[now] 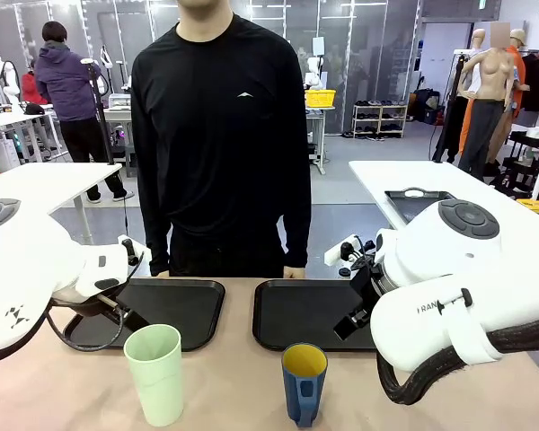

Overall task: Sort and store the cups by type.
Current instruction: Pick up the Reusable plastic cup.

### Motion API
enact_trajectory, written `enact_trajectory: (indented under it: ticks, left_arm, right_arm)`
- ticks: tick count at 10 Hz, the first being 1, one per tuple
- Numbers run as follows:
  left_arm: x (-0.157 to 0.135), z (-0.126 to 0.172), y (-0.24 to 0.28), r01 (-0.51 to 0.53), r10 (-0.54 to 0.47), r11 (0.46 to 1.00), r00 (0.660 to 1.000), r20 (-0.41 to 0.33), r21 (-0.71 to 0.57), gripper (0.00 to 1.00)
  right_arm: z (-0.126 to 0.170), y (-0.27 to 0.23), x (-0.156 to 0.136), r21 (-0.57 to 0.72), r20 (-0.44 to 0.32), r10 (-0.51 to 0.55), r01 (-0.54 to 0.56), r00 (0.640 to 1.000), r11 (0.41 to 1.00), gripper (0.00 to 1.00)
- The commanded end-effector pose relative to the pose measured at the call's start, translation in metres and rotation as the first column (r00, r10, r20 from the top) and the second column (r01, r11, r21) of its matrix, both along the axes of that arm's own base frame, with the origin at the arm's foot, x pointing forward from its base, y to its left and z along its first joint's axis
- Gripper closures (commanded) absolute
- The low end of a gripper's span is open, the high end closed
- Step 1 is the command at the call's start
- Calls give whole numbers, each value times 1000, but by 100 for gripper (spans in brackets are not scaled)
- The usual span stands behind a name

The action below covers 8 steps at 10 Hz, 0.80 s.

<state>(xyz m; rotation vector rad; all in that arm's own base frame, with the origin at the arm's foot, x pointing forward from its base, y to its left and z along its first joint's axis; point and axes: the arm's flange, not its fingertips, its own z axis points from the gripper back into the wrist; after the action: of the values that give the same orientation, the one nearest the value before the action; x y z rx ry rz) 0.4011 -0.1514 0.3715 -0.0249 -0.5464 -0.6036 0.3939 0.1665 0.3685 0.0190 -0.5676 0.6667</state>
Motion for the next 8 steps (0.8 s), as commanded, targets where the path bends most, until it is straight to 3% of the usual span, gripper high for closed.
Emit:
enact_trajectory:
  ticks: [1, 8]
  left_arm:
    - [0, 0, 0, -1, 1, 1000, 1000, 0, -1, 0]
    - [0, 0, 0, -1, 1, 1000, 1000, 0, -1, 0]
  right_arm:
    - [3, 1, -1, 4, 3, 0, 0, 1000, 1000, 0]
    - [3, 1, -1, 4, 3, 0, 0, 1000, 1000, 0]
